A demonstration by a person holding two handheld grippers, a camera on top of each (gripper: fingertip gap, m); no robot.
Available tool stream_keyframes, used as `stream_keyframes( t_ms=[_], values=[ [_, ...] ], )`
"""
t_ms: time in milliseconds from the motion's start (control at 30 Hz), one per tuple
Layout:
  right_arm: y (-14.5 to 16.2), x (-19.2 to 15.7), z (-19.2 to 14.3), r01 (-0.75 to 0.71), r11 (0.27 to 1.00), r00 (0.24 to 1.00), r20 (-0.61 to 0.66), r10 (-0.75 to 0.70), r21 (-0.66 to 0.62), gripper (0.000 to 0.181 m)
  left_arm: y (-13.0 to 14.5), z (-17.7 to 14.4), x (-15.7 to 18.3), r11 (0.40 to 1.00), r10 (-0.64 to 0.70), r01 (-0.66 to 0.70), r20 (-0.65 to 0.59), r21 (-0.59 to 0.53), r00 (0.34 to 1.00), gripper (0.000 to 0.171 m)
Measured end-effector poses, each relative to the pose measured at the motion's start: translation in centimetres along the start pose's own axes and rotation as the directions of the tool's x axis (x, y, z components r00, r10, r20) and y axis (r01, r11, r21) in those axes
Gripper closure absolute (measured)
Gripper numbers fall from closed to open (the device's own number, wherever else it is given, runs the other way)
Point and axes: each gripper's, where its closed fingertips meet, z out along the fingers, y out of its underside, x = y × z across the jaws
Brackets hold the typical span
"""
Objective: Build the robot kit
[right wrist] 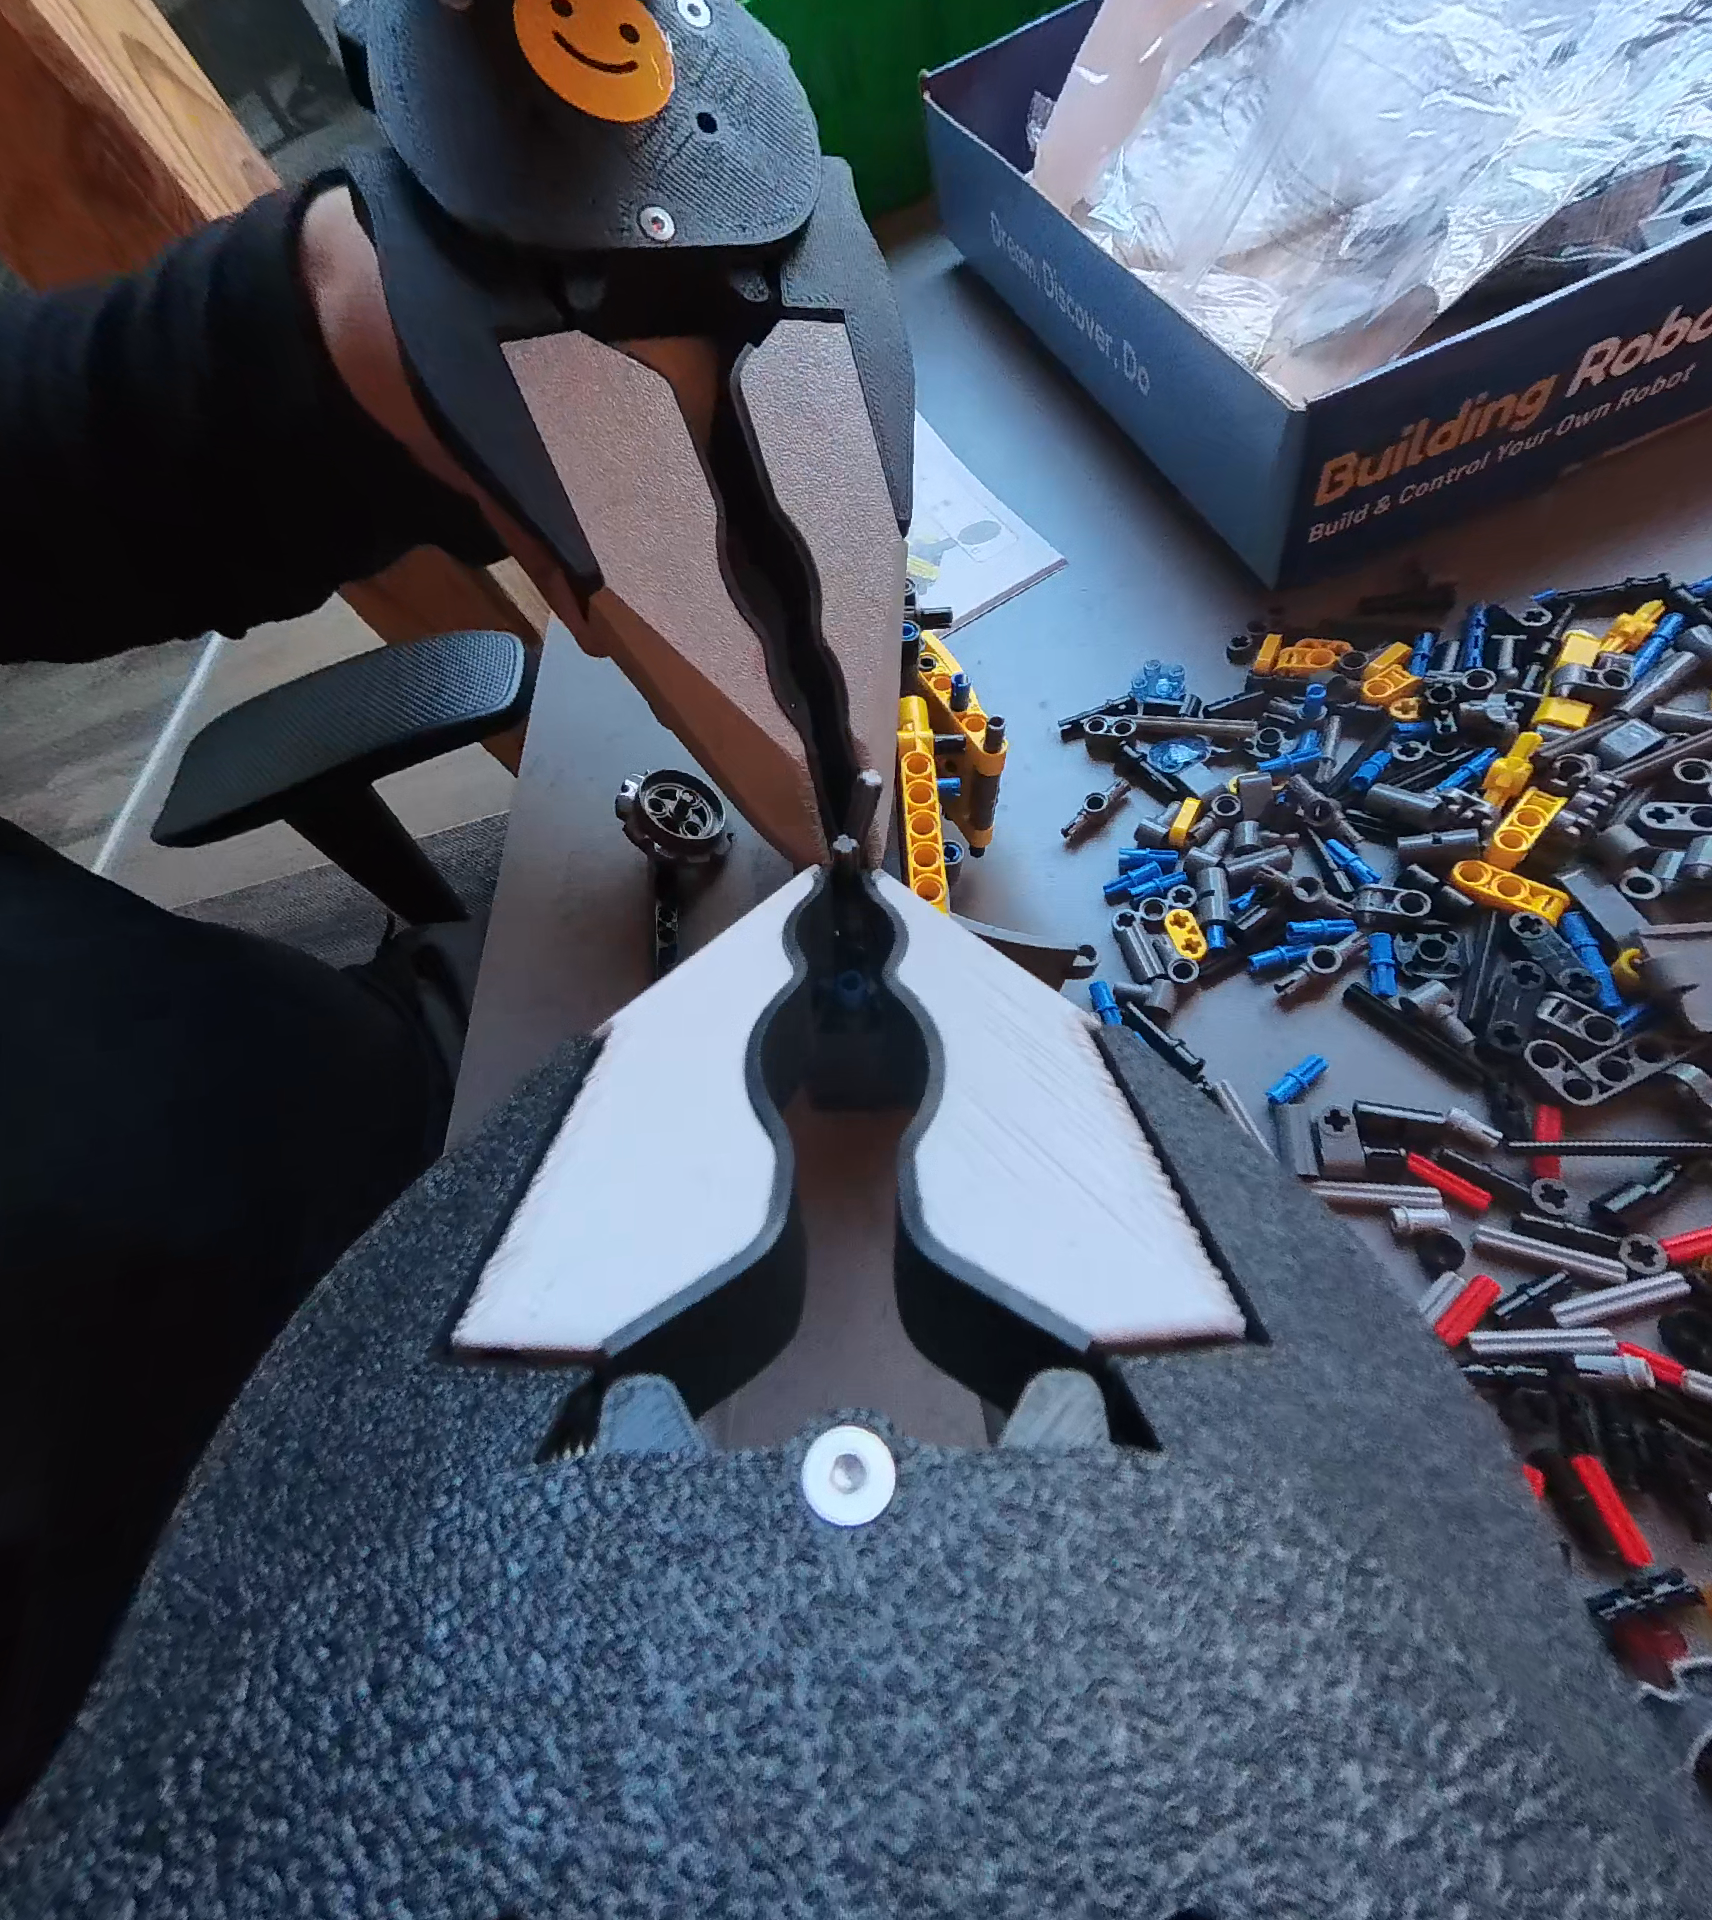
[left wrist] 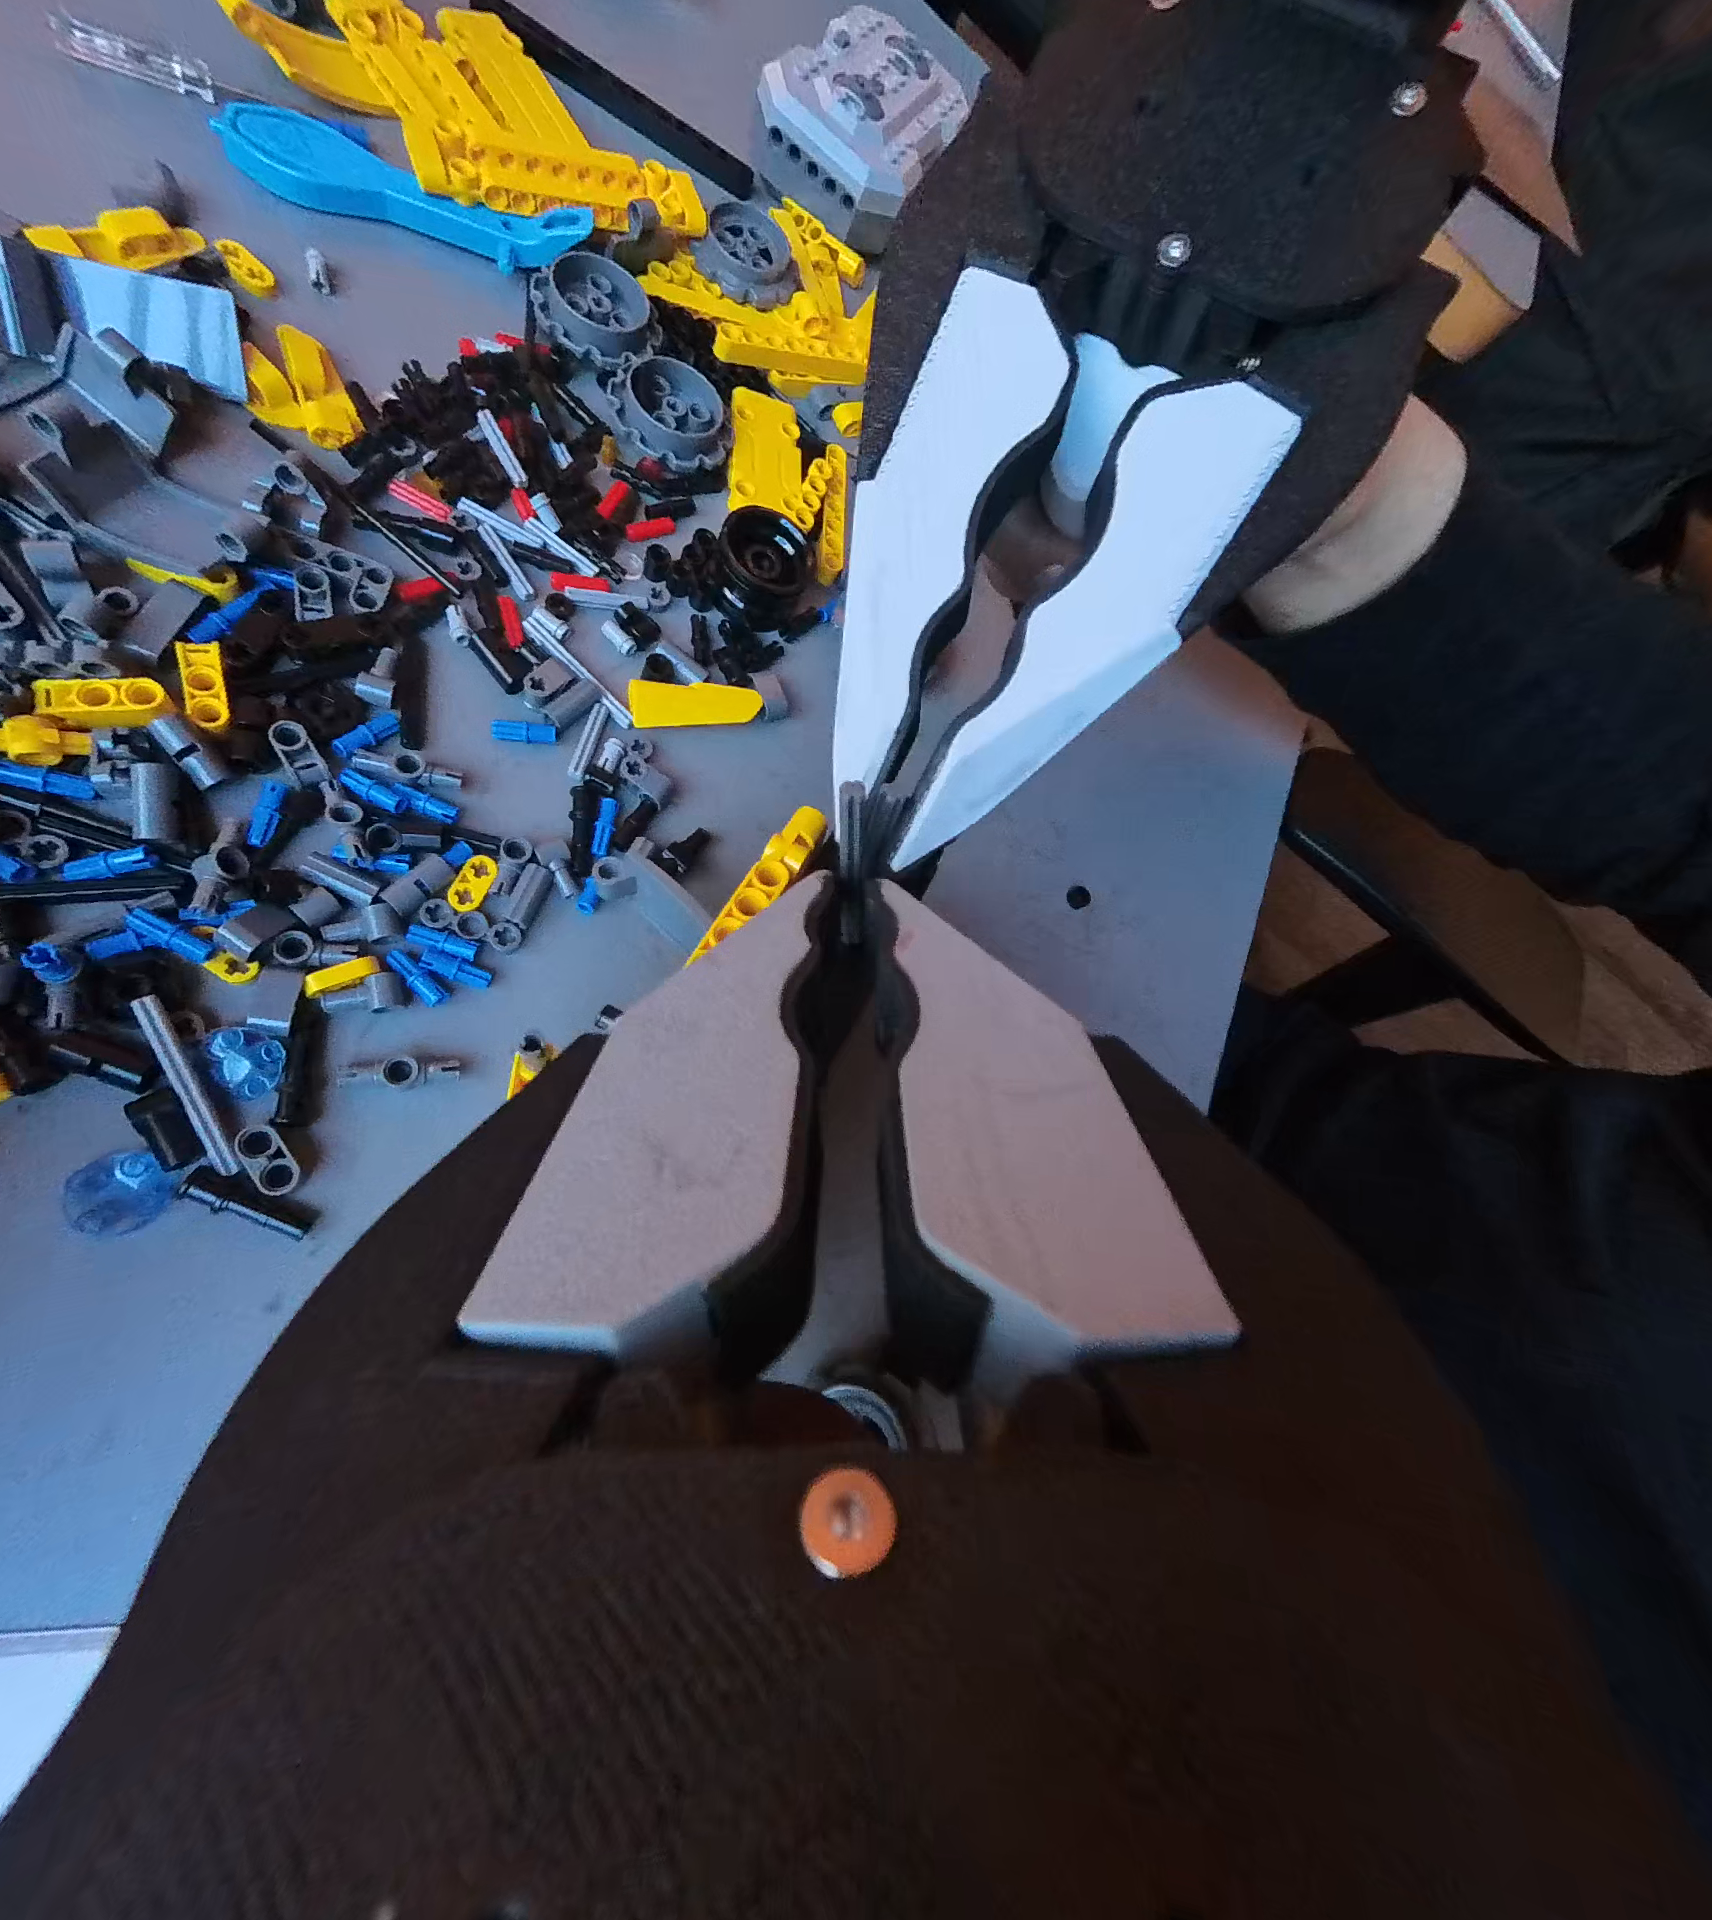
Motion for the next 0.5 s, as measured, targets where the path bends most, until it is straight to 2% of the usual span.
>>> stream_keyframes(
  t_ms=[233, 367, 500],
  values=[
    [0.4, -0.8, -0.1, 0.036, 0.999, 0.999, -0.028, -0.035, 0.025, 0.176, 0.4, -0.5, 0.9, 0.989, 0.113, -0.119, 0.069, 0.086, 0.991, 0.171],
    [0.7, -1.5, -1.1, 0.086, 0.995, 0.992, -0.091, -0.082, 0.045, 0.161, 0.3, -2.4, 1.7, 0.964, 0.145, -0.17, 0.132, 0.203, 0.981, 0.171],
    [0.9, -2.4, -3.0, 0.128, 0.988, 0.976, -0.188, -0.11, 0.09, 0.16, 0.7, -3.4, 3.5, 0.948, 0.127, -0.147, 0.091, 0.281, 0.988, 0.171]
  ],
)
